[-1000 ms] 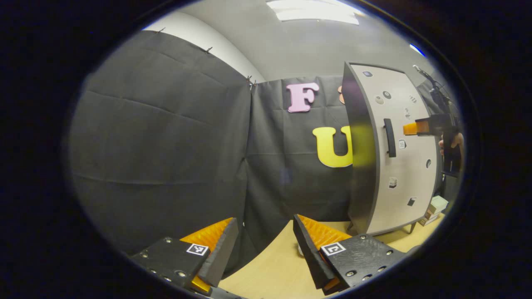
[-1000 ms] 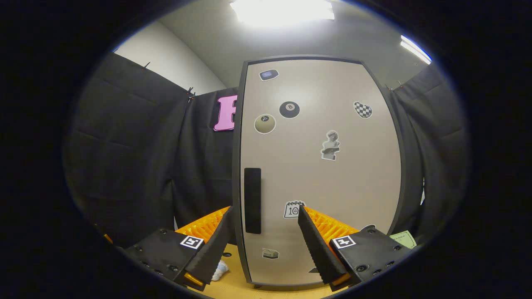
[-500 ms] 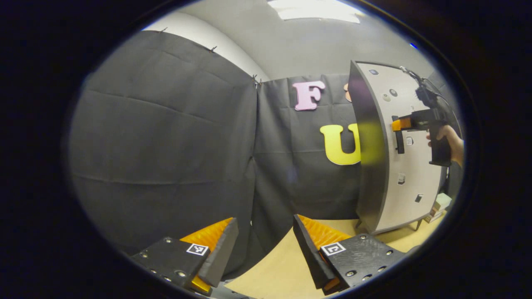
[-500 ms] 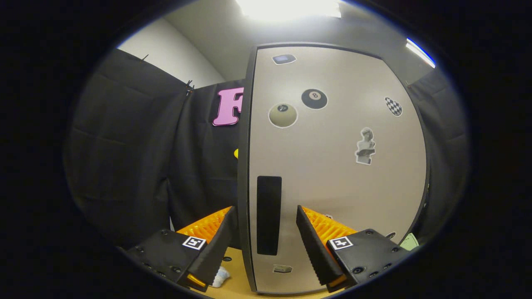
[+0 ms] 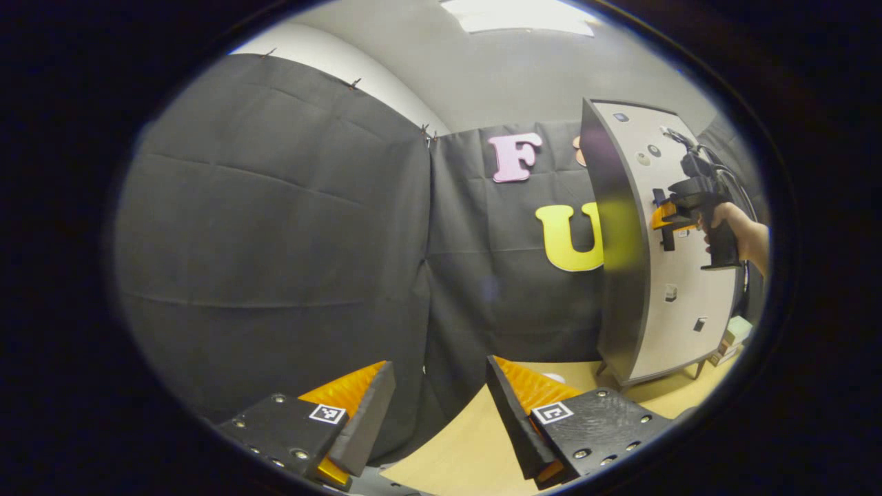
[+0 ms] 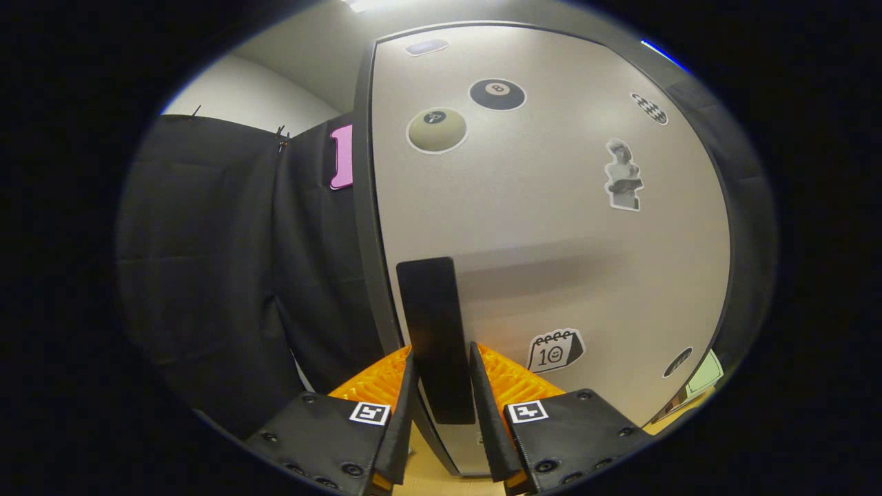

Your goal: Open the cabinet door with the right hand, grasp the bottle in the cabinet with the left hand and place it on the coaster, then close the cabinet door with the right hand.

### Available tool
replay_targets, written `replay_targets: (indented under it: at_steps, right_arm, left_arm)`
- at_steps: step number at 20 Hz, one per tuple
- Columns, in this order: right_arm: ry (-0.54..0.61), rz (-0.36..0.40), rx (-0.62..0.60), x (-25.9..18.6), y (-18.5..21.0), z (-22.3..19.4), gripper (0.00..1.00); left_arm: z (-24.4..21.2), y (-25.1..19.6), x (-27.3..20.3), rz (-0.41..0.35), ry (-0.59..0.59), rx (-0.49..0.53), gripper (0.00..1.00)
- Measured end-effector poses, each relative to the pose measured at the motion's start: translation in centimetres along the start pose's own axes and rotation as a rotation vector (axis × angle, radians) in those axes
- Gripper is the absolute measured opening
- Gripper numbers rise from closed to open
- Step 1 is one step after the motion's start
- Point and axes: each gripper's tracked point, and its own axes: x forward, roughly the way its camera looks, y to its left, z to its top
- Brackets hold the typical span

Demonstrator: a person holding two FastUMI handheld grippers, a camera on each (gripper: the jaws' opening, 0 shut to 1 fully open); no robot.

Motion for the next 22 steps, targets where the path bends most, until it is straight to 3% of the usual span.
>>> replay_targets:
  at_steps: [1, 3, 4, 5, 9, 16, 17, 18, 22]
  right_arm:
    - [0.002, -0.004, -0.022, 0.1, -0.1, 0.1, 0.44]
    - [0.010, -0.003, -0.060, -0.2, -0.1, -0.1, 0.30]
    - [0.017, 0.002, -0.061, -0.2, -0.1, -0.2, 0.29]
    - [0.017, 0.008, -0.062, -0.3, -0.1, -0.1, 0.20]
    - [0.060, 0.058, -0.077, -1.3, -0.2, -0.3, 0.19]
    - [0.080, 0.161, -0.057, -3.6, -0.9, -0.5, 0.17]
    - [0.080, 0.173, -0.055, -3.7, -1.0, -0.5, 0.20]
    - [0.080, 0.185, -0.052, -3.8, -1.2, -0.5, 0.17]
    - [0.092, 0.241, -0.050, -4.2, -1.6, -0.3, 0.20]
  left_arm:
    - [0.1, 0.0, 0.0, -0.007, -0.001, 0.001, 0.82]
    - [0.3, -0.1, 0.0, -0.025, -0.010, 0.006, 0.82]
    - [0.3, -0.2, -0.1, -0.037, -0.014, 0.008, 0.82]
    - [0.5, -0.2, -0.1, -0.046, -0.018, 0.007, 0.82]
    - [1.2, -1.1, -0.6, -0.090, -0.020, -0.005, 0.82]
    - [2.5, -6.8, 1.7, -0.203, -0.029, -0.011, 0.81]
    - [2.8, -7.7, 1.7, -0.219, -0.031, -0.002, 0.81]
    - [3.1, -8.6, 1.6, -0.229, -0.036, 0.006, 0.81]
    - [3.9, -13.3, -0.4, -0.288, -0.057, -0.002, 0.82]
